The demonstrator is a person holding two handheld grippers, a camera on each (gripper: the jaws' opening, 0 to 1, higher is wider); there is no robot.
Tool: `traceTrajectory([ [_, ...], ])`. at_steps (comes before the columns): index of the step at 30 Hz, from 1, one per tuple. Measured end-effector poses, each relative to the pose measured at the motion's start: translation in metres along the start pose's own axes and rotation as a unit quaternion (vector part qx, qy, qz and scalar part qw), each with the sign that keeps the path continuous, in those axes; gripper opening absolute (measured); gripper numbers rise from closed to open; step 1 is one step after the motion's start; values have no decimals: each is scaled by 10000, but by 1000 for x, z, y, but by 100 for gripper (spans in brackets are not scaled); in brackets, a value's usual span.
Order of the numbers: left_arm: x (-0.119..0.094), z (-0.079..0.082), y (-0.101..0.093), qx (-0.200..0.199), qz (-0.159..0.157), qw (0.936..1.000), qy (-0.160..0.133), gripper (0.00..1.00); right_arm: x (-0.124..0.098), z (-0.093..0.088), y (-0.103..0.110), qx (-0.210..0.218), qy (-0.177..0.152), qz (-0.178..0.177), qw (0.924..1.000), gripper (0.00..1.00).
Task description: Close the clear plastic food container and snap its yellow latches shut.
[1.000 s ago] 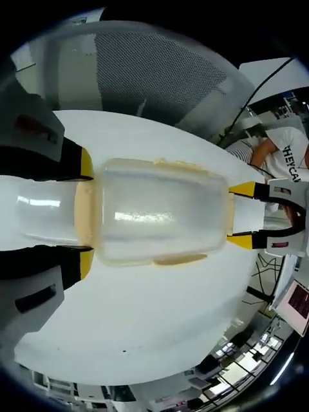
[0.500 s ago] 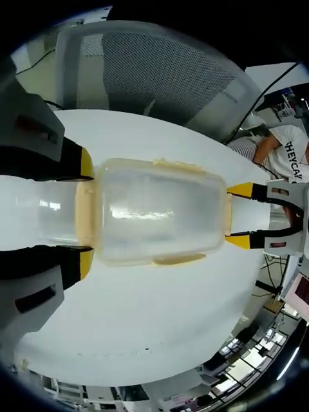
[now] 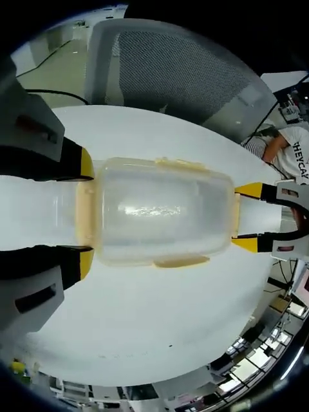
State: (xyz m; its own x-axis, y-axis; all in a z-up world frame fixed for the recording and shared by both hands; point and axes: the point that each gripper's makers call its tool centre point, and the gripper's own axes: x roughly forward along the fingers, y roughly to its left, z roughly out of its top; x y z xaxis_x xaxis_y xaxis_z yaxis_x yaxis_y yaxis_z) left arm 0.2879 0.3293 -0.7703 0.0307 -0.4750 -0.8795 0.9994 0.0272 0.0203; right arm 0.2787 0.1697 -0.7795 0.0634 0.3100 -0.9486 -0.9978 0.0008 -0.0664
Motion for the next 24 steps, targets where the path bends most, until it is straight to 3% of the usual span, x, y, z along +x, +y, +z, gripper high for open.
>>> traceTrajectory([
  [9,17,23,1,19,-77,9999,-144,33,-13,-26,0,80,29,18,10000,35],
  [24,28,33,-1,-27,-85,9999,-143,33,-13,-40,1,93,207,48,9997,35],
])
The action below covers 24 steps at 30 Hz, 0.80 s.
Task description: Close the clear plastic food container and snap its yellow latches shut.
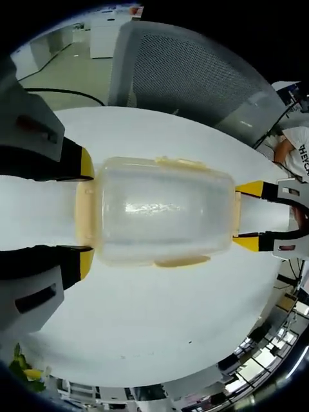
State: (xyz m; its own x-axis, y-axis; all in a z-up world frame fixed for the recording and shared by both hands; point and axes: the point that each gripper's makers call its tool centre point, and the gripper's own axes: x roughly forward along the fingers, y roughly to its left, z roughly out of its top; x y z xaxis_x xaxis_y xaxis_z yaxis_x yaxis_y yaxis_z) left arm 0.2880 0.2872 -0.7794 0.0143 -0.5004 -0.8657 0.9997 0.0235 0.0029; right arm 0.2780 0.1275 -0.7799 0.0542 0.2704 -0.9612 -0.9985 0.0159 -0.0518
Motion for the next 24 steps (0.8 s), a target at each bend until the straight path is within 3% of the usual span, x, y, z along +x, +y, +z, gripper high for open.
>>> traceTrajectory([
  [24,7,-1,1,38,-43,10000,-23,34,9,-5,3,131,-205,12,9997,35],
])
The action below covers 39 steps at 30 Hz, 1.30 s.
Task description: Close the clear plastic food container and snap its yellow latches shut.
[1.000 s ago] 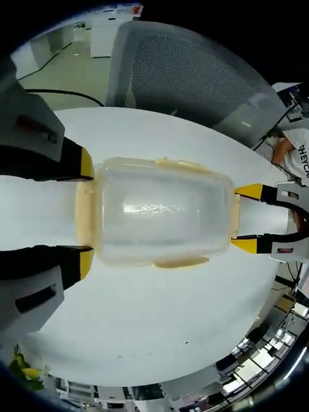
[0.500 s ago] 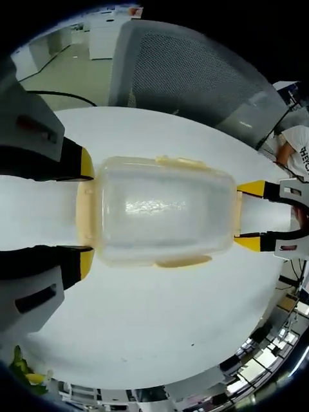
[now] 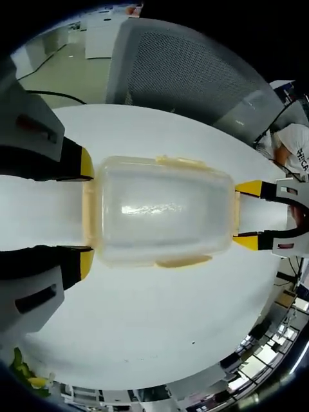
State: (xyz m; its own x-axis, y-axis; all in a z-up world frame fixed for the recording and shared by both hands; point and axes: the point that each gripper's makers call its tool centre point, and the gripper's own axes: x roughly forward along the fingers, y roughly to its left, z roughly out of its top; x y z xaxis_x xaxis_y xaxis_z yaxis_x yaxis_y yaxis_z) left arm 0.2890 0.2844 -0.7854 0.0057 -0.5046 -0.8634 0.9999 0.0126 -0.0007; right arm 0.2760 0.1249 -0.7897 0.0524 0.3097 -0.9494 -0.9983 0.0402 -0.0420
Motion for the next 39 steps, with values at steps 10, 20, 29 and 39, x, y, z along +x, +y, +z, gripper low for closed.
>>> traceTrajectory([
  [10,0,0,0,50,34,10000,-19,35,0,-1,0,-39,-158,-90,9998,37],
  [20,2,-8,-3,46,-9,9999,116,38,3,-3,4,-63,-45,-110,9999,44],
  [29,-5,-2,-2,-438,-8,9988,-216,39,-11,-3,0,749,-408,-192,9962,44],
  [39,-20,2,-2,-3255,-281,9376,-1193,36,-30,13,-7,3282,-1764,-82,9280,45],
])
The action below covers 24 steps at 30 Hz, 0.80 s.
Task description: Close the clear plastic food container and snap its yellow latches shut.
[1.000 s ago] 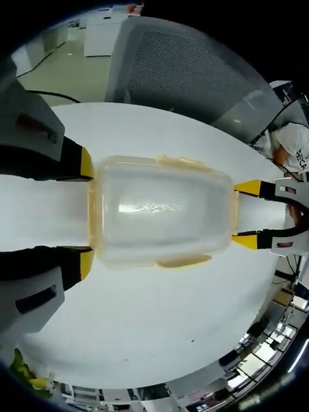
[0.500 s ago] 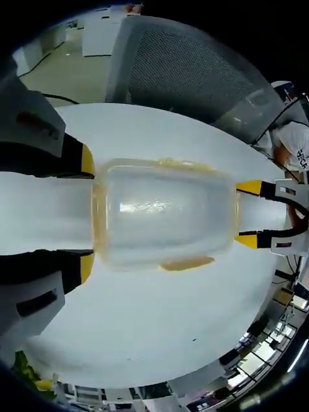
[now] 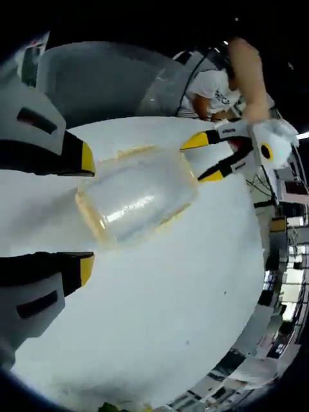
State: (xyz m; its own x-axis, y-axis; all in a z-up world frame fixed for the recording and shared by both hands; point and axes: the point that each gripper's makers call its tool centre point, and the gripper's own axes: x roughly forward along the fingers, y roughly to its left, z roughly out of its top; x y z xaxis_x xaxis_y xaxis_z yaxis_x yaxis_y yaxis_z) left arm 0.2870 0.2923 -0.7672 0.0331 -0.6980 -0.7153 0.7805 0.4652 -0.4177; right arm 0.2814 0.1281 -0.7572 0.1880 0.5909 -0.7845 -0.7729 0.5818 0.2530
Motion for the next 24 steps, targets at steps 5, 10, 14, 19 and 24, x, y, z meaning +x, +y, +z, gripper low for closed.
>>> traceTrajectory([
  [5,-2,-2,14,-1088,267,9932,-327,34,-2,6,-3,1074,-442,-137,9931,41],
  [10,3,-6,13,-1581,433,9852,-504,30,4,-1,0,1414,-444,-319,9884,39],
  [14,8,-7,8,-1737,563,9810,-662,27,11,-8,7,1589,-355,-324,9861,38],
  [19,13,-8,5,-1899,656,9758,-865,25,14,-7,9,1666,-455,-313,9845,33],
  [24,13,-6,5,-1895,809,9727,-1065,24,17,-10,7,1671,-413,-308,9846,28],
])
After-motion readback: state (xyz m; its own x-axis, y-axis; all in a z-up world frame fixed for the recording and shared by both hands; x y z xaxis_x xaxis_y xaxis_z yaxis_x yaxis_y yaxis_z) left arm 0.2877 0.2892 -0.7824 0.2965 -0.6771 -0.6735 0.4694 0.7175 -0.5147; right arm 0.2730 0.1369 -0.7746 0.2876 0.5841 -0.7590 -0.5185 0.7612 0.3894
